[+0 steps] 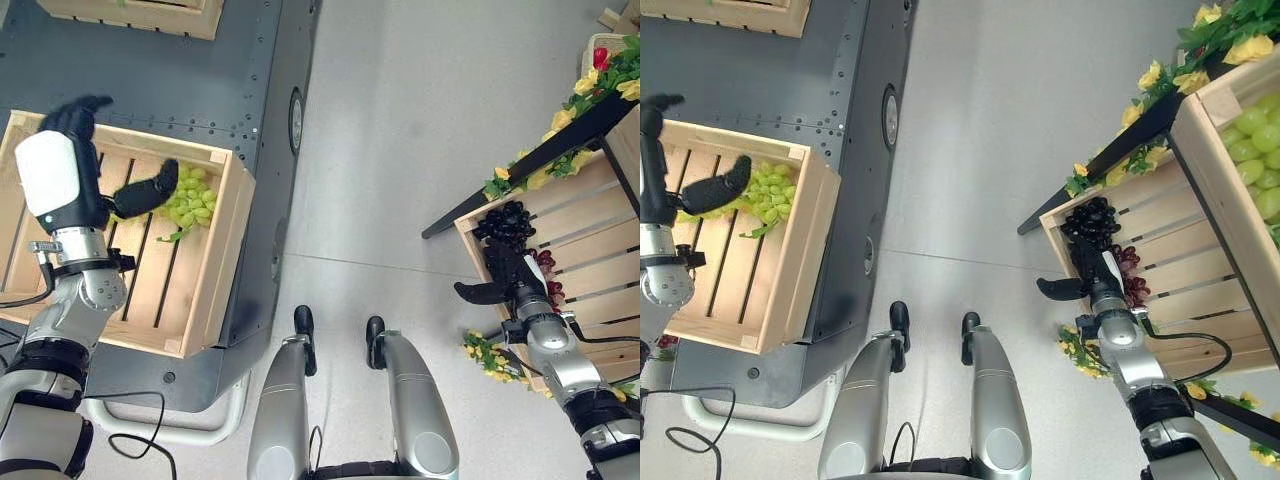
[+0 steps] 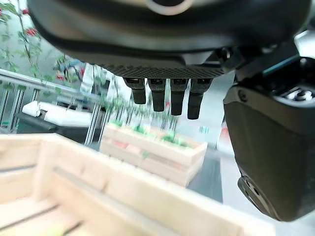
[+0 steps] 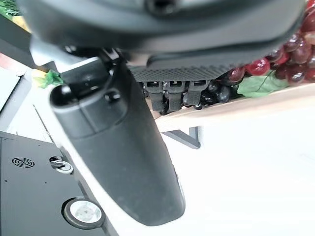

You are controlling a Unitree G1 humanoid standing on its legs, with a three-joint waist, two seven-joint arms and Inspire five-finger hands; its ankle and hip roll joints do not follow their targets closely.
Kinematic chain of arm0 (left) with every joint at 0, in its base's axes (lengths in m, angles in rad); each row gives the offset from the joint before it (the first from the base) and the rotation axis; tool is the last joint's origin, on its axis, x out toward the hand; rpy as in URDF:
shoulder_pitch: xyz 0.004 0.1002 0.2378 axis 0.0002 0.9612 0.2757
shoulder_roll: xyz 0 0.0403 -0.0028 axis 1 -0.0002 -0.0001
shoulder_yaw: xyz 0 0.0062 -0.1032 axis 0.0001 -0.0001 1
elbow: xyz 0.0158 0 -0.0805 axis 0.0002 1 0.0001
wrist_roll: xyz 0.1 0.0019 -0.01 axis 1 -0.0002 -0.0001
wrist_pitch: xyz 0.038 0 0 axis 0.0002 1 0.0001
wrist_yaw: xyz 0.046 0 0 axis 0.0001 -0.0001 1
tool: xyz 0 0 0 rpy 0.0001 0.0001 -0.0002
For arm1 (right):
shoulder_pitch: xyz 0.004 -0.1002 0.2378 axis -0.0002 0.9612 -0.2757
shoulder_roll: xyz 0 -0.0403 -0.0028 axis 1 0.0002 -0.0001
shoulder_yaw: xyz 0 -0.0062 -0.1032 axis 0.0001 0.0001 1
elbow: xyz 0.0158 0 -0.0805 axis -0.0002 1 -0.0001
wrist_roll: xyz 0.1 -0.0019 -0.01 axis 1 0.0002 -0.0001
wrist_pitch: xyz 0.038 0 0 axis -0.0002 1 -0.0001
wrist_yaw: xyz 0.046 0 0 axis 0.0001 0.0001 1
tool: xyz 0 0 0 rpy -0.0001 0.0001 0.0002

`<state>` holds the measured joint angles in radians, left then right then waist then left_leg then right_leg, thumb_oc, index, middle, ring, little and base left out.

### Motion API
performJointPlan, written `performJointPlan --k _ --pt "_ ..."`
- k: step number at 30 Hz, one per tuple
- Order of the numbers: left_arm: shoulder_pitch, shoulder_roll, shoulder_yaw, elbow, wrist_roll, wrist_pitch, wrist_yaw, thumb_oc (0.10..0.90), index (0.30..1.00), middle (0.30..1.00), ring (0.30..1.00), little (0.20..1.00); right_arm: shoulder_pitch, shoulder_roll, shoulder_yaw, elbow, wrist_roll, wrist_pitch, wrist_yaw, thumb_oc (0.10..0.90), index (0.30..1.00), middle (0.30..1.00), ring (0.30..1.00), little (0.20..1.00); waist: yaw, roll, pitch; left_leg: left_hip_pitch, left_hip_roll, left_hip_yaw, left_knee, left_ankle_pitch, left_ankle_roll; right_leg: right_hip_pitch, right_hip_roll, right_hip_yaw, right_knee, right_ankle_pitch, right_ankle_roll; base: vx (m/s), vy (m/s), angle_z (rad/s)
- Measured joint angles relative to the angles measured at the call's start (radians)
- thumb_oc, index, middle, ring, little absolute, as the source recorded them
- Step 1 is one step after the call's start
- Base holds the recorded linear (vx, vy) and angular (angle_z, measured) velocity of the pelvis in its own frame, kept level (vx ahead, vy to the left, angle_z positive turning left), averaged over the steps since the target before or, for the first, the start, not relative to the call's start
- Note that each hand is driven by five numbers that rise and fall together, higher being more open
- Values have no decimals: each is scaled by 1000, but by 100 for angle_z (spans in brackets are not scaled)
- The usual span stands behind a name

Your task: Pick up the fruits from the basket on one side to the basket on the other side

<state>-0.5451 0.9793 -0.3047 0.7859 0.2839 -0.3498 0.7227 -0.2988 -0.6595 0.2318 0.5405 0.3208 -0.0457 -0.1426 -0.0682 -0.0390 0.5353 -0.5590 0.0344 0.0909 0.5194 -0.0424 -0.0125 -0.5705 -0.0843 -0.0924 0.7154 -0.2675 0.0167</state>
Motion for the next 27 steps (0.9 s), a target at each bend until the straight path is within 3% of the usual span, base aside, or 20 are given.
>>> performJointPlan --k 2,9,21,27 --pt "-27 16 -71 18 40 30 -52 800 900 900 900 900 -9 -7 14 5 1 0 13 800 900 900 900 900 0 0 0 -7 0 2 -3 2 -3 -11 -1 1 9 -2 -2 0 0 0" --pt "-77 30 -166 33 106 101 -136 800 900 900 900 900 -9 -10 24 5 4 -1 22 800 900 900 900 900 -3 1 0 -31 5 4 -4 11 -16 -45 -3 -2 24 -7 -13 20 13 0" --pt "-113 28 -197 98 106 148 -189 800 900 900 900 900 -33 -21 56 8 5 -2 23 800 900 900 900 900 -2 2 0 -43 11 -1 2 10 -15 -50 -7 -30 21 -11 -21 0 0 0" --pt "-156 28 -202 129 108 207 -197 800 900 900 900 900 -46 -40 58 6 7 -3 24 800 900 900 900 900 -1 1 -1 -86 13 -6 15 10 -19 -85 -5 -35 27 -8 -18 -3 3 1"
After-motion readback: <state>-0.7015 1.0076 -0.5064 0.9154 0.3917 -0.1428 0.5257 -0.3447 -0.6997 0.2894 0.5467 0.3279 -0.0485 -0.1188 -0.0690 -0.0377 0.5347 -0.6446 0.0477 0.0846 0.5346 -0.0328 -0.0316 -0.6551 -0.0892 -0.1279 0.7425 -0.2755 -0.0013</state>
